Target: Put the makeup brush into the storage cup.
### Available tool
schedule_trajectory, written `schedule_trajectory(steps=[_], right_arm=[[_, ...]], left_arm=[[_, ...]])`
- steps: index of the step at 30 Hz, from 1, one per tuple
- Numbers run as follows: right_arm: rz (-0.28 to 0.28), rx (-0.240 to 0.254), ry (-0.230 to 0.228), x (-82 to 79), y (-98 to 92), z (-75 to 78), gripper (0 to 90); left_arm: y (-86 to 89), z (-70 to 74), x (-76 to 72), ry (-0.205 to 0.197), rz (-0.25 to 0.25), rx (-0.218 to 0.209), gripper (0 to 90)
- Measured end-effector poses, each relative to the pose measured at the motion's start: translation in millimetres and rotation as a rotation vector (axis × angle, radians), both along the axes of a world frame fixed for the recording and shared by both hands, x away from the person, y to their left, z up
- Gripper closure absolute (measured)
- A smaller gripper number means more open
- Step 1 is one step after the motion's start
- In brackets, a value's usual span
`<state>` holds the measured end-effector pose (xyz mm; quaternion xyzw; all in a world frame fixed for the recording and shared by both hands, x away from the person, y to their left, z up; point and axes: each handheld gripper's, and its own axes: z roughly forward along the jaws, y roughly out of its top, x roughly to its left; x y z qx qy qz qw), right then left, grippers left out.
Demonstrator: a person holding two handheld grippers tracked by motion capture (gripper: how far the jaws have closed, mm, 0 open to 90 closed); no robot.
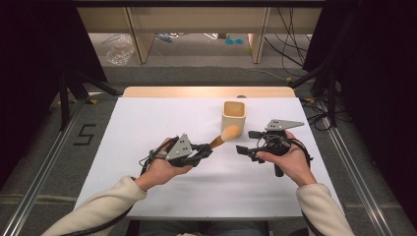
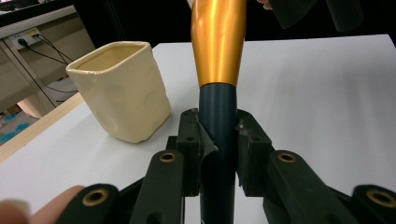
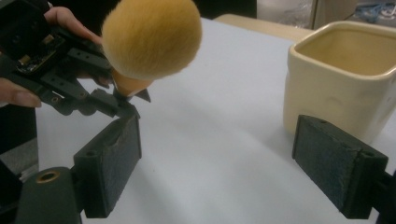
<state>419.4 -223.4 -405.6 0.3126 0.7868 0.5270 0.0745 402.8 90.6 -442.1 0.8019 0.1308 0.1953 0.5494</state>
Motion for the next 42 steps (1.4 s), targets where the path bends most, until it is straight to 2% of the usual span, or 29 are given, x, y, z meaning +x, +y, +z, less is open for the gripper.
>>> schedule_trajectory(steps=[2,4,5,6,8,9,11,12,14,15,16,17,18,22,23,24,26,27,28,30,31,32,35,36,37,38,41,42], right_arm=[[-0.007,0.043,-0.049,-1.1,2.8,-2.0,16.5],[-0.013,0.059,-0.066,-2.9,3.5,-2.5,16.5],[-0.013,0.059,-0.066,-2.9,3.5,-2.5,16.5],[-0.015,0.067,-0.072,-3.6,3.6,-3.2,16.4],[-0.012,0.082,-0.079,-6.2,5.0,-5.5,16.4],[-0.015,0.11,-0.057,-8.7,7.6,-7.9,16.4],[-0.014,0.107,-0.064,-9.1,7.5,-8.6,16.4],[-0.013,0.114,-0.075,-8.9,8.9,-10.3,16.3],[-0.016,0.119,-0.087,-9.4,11.6,-11.8,16.7],[-0.014,0.12,-0.073,-10.2,12.6,-11.5,16.5],[-0.007,0.125,-0.088,-9.3,14.7,-12.6,16.6],[-0.013,0.125,-0.065,-11.1,15.5,-11.5,16.6],[-0.009,0.124,-0.079,-10.4,16.0,-12.0,16.4],[-0.007,0.111,-0.079,-9.7,15.4,-12.5,16.5],[-0.011,0.106,-0.053,-11.0,15.6,-12.2,16.5],[-0.012,0.113,-0.079,-9.5,15.8,-13.5,16.5],[-0.012,0.113,-0.079,-9.9,15.7,-13.3,16.5],[-0.011,0.12,-0.056,-11.2,16.6,-13.0,16.5],[-0.005,0.115,-0.081,-10.0,16.4,-12.9,16.5],[-0.01,0.124,-0.084,-10.6,17.3,-12.2,16.8],[-0.007,0.127,-0.07,-11.1,17.7,-11.9,17.0],[-0.01,0.128,-0.089,-10.6,17.9,-12.3,17.4],[-0.004,0.136,-0.05,-12.8,20.1,-11.6,17.4],[-0.002,0.129,-0.091,-11.1,20.8,-12.5,17.3],[0.001,0.135,-0.068,-12.4,23.0,-12.0,17.3],[-0.003,0.134,-0.092,-11.4,23.4,-11.8,17.3],[-0.003,0.15,-0.092,-11.2,25.2,-11.2,17.3],[-0.014,0.16,-0.074,-12.3,27.0,-9.7,17.4]], left_arm=[[1.3,2.2,-0.3,-0.006,0.007,-0.014,74.2],[1.8,3.2,-0.6,-0.009,0.01,-0.021,74.2],[1.5,3.1,-1.4,0.006,0.013,-0.031,74.2],[1.9,4.0,-0.8,-0.011,0.011,-0.026,74.2],[1.8,4.3,-1.0,-0.01,0.01,-0.028,74.2],[1.7,4.8,-0.9,-0.01,0.006,-0.028,74.2],[1.7,5.2,-1.0,-0.015,0.01,-0.028,74.2],[1.3,4.8,-2.0,0.0,0.019,-0.037,74.2],[2.0,6.0,-1.0,-0.015,0.015,-0.034,74.2],[2.4,6.4,-0.8,-0.016,0.016,-0.034,74.2],[2.7,6.7,-0.6,-0.016,0.016,-0.034,74.2],[3.0,6.8,-0.3,-0.017,0.018,-0.036,74.2],[3.1,6.8,-0.2,-0.013,0.02,-0.04,74.2],[4.0,7.6,-0.3,-0.017,0.027,-0.044,74.2],[3.7,8.1,-0.7,-0.018,0.029,-0.049,74.2],[3.4,8.1,-1.1,-0.017,0.033,-0.052,74.2],[3.5,8.3,-1.1,-0.02,0.032,-0.049,74.2],[3.4,8.1,-1.1,-0.021,0.032,-0.049,74.2],[3.4,8.0,-0.9,-0.022,0.031,-0.047,74.2],[3.5,7.8,-0.5,-0.023,0.026,-0.049,74.2],[3.6,7.9,-0.4,-0.024,0.028,-0.048,74.2],[3.6,7.8,-0.5,-0.027,0.029,-0.047,74.2],[3.5,8.1,-0.9,-0.026,0.034,-0.05,74.2],[3.6,8.1,-1.0,-0.026,0.036,-0.05,74.2],[3.7,8.1,-0.9,-0.022,0.037,-0.053,74.2],[3.7,8.1,-0.9,-0.024,0.038,-0.054,74.2],[3.7,7.9,-0.7,-0.021,0.044,-0.062,74.2],[3.6,7.8,-0.8,-0.021,0.044,-0.063,74.2]])
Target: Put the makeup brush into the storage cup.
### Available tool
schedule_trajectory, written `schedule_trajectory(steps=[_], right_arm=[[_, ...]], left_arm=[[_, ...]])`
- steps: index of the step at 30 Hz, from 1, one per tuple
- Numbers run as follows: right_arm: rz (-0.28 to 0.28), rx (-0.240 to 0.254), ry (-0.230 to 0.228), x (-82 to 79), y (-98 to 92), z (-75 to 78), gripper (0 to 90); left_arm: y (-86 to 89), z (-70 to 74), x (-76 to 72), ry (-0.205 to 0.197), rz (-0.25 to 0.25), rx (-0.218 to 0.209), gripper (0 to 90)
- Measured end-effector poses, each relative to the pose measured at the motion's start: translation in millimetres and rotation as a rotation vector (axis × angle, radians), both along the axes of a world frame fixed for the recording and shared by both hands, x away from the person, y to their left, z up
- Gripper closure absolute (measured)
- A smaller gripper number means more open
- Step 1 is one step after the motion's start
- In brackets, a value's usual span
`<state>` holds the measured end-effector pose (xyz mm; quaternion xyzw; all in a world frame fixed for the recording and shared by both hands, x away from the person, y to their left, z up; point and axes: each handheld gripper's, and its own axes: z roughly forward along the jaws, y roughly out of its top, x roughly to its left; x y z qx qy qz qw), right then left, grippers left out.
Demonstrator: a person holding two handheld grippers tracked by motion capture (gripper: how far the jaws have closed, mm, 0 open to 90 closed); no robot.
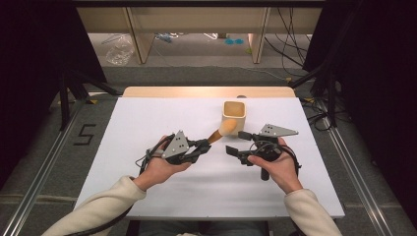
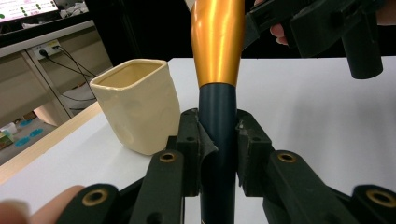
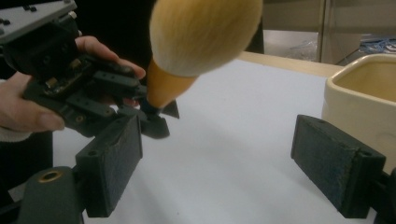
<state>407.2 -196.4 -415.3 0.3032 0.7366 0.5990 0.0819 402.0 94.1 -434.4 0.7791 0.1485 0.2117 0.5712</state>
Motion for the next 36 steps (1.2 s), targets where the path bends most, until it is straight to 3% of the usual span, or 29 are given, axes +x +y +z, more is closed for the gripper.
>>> schedule_trajectory(steps=[2,5,6,8,15,18,19,20,21,23,29,32,33,35,36], right_arm=[[0.004,0.017,-0.019,1.5,2.2,-0.1,17.5],[0.017,0.031,0.018,0.6,8.6,0.4,17.7],[0.021,0.011,-0.002,2.0,10.3,0.3,17.7],[0.031,0.021,-0.017,3.8,17.2,-1.3,18.0],[0.051,0.038,-0.005,4.0,32.3,-1.5,20.2],[0.046,0.049,0.004,3.7,37.3,-1.7,21.9],[0.043,0.059,-0.025,5.4,38.9,-2.4,22.3],[0.049,0.049,0.015,3.4,39.6,-0.3,23.3],[0.043,0.065,-0.017,4.8,41.0,-0.4,25.2],[0.035,0.083,-0.023,4.8,42.2,-0.6,28.0],[0.002,0.126,-0.002,4.1,44.7,-0.1,34.1],[0.003,0.118,0.0,3.4,47.9,0.4,34.3],[0.009,0.094,0.002,3.5,48.1,0.6,34.3],[0.002,0.114,-0.006,3.7,50.6,-0.7,34.5],[0.001,0.093,0.004,3.2,50.2,-0.2,34.9]], left_arm=[[-0.2,-0.1,-0.3,-0.001,-0.001,0.003,74.2],[-1.2,-0.3,-0.8,-0.002,-0.001,0.001,74.2],[-1.4,-0.5,-0.7,-0.002,-0.004,0.003,74.2],[-1.4,-0.9,-0.7,0.001,0.0,0.0,74.2],[-1.7,-0.8,-0.4,-0.005,-0.001,-0.001,74.2],[-2.0,-1.2,-0.7,-0.001,0.006,-0.006,74.2],[-2.2,-1.4,-0.8,0.001,0.006,-0.008,74.2],[-2.2,-1.4,-0.7,0.001,0.006,-0.007,74.2],[-2.3,-1.5,-0.8,0.001,0.007,-0.008,74.2],[-2.6,-1.8,-0.7,0.004,0.007,-0.011,74.2],[-2.9,-2.7,0.0,0.002,0.014,-0.008,74.2],[-3.0,-3.2,0.3,0.007,0.021,-0.015,74.2],[-3.0,-3.2,0.4,0.005,0.022,-0.016,74.1],[-3.1,-3.0,0.6,0.008,0.02,-0.021,74.2],[-3.2,-2.9,0.3,0.007,0.025,-0.025,74.2]])
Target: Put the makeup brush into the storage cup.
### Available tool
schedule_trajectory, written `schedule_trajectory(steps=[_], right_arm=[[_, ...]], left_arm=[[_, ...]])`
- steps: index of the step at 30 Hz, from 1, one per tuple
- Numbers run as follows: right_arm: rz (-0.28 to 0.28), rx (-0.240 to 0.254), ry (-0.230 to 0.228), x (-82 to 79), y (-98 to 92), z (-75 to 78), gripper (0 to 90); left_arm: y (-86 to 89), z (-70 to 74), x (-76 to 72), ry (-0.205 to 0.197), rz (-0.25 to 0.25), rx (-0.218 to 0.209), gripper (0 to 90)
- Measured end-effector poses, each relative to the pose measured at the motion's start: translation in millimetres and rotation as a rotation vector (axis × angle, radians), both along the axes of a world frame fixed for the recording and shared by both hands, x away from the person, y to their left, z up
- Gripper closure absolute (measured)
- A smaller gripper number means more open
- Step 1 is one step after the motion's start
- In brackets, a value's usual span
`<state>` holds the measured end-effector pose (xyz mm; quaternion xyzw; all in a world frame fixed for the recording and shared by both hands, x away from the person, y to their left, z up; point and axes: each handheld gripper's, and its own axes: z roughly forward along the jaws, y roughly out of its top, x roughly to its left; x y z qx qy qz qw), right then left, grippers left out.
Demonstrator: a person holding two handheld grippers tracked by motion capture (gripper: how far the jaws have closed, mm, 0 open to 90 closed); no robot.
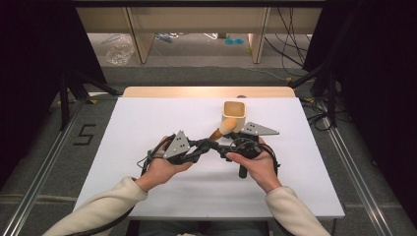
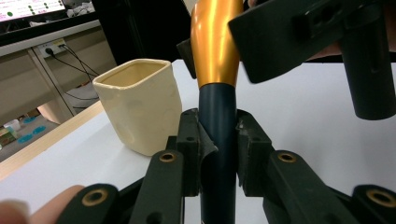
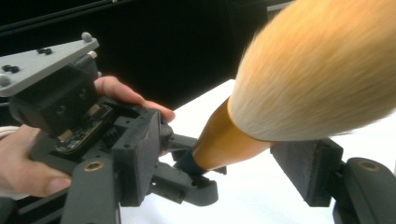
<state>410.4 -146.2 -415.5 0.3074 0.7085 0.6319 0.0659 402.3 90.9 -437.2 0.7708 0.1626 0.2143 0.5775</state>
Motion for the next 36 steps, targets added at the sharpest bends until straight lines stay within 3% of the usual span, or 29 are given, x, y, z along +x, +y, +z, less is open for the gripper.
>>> schedule_trajectory(steps=[1,8,11,15,27,30,36], right_arm=[[-0.009,0.023,-0.007,0.6,2.9,-1.4,37.3],[-0.036,0.041,-0.022,2.1,4.8,-2.9,45.7],[-0.036,0.048,0.003,1.8,4.8,-2.8,47.0],[-0.057,0.061,-0.018,3.8,4.6,-3.4,51.5],[-0.057,0.079,-0.019,4.5,5.3,-2.8,60.2],[-0.042,0.077,-0.019,4.1,6.4,-2.7,63.0],[-0.01,0.023,-0.029,2.9,7.4,1.6,63.7]], left_arm=[[0.1,0.1,0.1,-0.001,0.0,0.0,74.1],[0.0,-0.2,0.3,0.0,0.01,-0.008,74.2],[-0.3,-0.8,0.3,0.002,0.012,-0.009,74.1],[-1.0,-1.3,0.5,0.004,0.019,-0.014,74.1],[-1.5,-1.5,0.5,0.011,0.029,-0.018,73.9],[-1.9,-2.4,0.6,0.017,0.028,-0.016,73.8],[-3.9,-3.0,0.9,0.033,0.024,-0.007,70.7]])
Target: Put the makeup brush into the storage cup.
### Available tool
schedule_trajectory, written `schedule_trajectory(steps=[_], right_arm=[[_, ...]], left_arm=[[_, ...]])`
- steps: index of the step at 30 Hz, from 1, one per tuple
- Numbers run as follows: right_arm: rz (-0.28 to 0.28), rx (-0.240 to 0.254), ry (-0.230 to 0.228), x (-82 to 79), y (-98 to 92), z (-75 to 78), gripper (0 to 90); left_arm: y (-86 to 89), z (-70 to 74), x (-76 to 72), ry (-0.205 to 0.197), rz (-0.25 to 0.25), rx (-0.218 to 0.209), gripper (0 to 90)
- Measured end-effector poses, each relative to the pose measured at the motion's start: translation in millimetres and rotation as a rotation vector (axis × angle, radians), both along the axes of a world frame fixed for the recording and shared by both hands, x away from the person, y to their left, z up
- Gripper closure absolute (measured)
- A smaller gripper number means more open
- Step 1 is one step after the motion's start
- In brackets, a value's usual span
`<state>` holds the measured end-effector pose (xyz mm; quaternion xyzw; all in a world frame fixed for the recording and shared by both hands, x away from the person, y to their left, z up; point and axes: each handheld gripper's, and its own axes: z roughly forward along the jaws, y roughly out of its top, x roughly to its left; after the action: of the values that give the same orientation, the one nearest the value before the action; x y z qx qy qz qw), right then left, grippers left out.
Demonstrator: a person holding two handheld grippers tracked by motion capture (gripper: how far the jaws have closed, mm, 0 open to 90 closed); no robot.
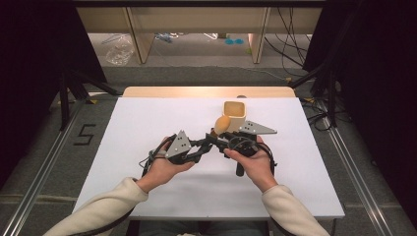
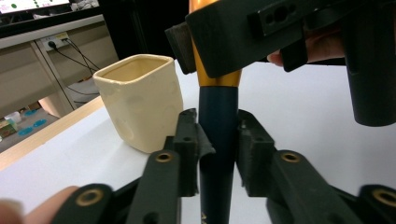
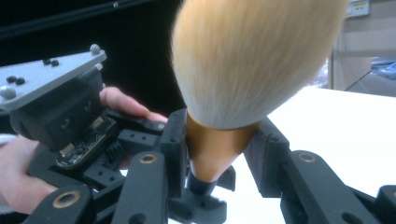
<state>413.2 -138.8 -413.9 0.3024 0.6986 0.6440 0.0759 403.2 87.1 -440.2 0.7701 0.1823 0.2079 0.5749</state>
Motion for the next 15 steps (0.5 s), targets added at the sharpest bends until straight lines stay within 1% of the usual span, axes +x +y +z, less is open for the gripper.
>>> schedule_trajectory(steps=[1,2,3,4,5,7,8,9,10,12,13,14,15], right_arm=[[-0.002,-0.007,-0.006,-0.5,0.2,0.9,63.8],[-0.01,-0.007,-0.018,-0.1,0.6,2.0,63.8],[-0.009,-0.026,-0.023,0.0,-0.6,3.8,63.9],[-0.014,-0.024,-0.03,0.2,-0.9,4.6,63.9],[-0.017,-0.034,-0.041,0.7,-2.1,5.7,64.0],[-0.036,-0.058,-0.073,2.1,-5.8,8.0,64.0],[-0.036,-0.058,-0.073,2.1,-5.8,8.0,64.0],[-0.046,-0.064,-0.056,1.2,-7.0,9.0,64.0],[-0.046,-0.064,-0.056,1.2,-7.0,9.0,64.0],[-0.056,-0.08,-0.065,2.0,-10.3,9.9,64.0],[-0.07,-0.083,-0.095,3.7,-11.2,9.9,64.0],[-0.076,-0.101,-0.074,2.2,-13.1,11.3,64.0],[-0.087,-0.1,-0.094,3.3,-14.9,12.1,64.0]], left_arm=[[-0.4,0.1,0.6,0.005,0.0,0.011,66.0],[-1.1,-0.3,0.9,0.021,0.003,0.014,58.8],[-1.5,-0.5,1.1,0.03,0.007,0.012,49.5],[-1.8,-0.9,1.3,0.037,0.01,0.014,43.4],[-1.8,-1.1,1.2,0.044,0.011,0.021,37.8],[-1.1,-0.7,1.2,0.05,0.017,0.024,20.6],[-0.8,-0.5,1.1,0.053,0.016,0.022,20.6],[-0.1,0.2,0.3,0.06,0.017,0.021,17.3],[1.1,1.4,-0.1,0.052,0.011,0.023,17.3],[3.2,3.2,-1.5,0.05,0.008,0.024,15.6],[5.4,4.5,-2.3,0.047,0.002,0.025,15.4],[6.9,5.1,-3.7,0.056,0.01,0.015,15.1],[9.0,6.0,-4.2,0.05,0.011,0.018,15.0]])
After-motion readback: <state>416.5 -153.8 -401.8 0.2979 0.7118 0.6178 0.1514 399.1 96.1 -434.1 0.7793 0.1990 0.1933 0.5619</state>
